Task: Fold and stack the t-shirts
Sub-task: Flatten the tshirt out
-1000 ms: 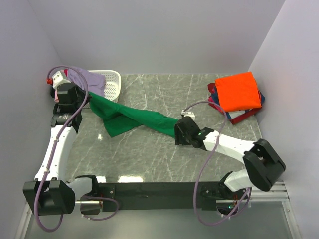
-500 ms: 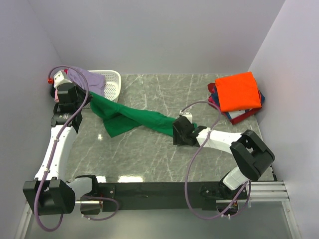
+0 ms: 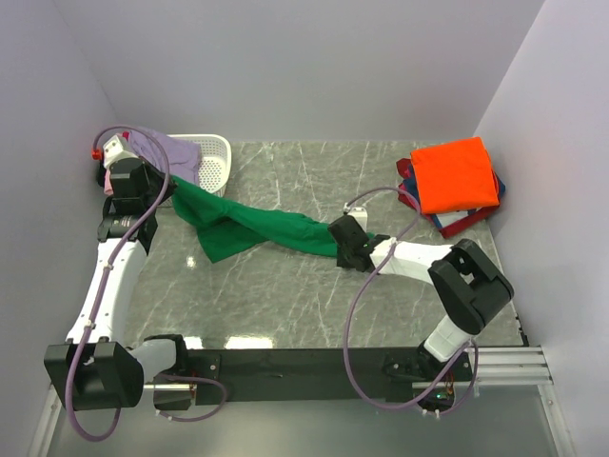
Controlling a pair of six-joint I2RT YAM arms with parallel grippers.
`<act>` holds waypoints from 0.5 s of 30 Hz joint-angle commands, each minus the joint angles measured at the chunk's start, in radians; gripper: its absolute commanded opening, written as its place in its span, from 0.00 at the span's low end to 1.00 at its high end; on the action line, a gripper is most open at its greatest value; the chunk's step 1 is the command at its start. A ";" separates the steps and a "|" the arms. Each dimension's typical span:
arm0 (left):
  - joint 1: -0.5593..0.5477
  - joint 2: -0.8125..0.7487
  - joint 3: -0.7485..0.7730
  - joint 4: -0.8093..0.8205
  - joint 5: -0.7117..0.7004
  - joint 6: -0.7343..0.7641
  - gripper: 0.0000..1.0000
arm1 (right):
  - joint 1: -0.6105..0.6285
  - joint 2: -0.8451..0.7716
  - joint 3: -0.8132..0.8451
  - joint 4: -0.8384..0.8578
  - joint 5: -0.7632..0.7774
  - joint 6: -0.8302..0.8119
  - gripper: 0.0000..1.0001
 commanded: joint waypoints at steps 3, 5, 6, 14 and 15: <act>0.002 -0.018 0.022 0.022 0.011 0.016 0.00 | -0.007 0.004 0.015 -0.019 0.031 0.005 0.05; 0.002 -0.018 0.020 0.031 0.021 0.015 0.00 | -0.007 -0.041 0.012 -0.036 0.047 -0.002 0.00; 0.002 -0.018 0.020 0.033 0.026 0.015 0.01 | -0.007 -0.056 0.015 -0.060 0.070 -0.011 0.00; 0.004 -0.044 0.055 0.001 0.086 0.021 0.01 | -0.007 -0.330 0.045 -0.149 0.156 -0.074 0.00; 0.002 -0.050 0.055 -0.001 0.095 0.025 0.01 | -0.007 -0.357 0.053 -0.166 0.164 -0.094 0.00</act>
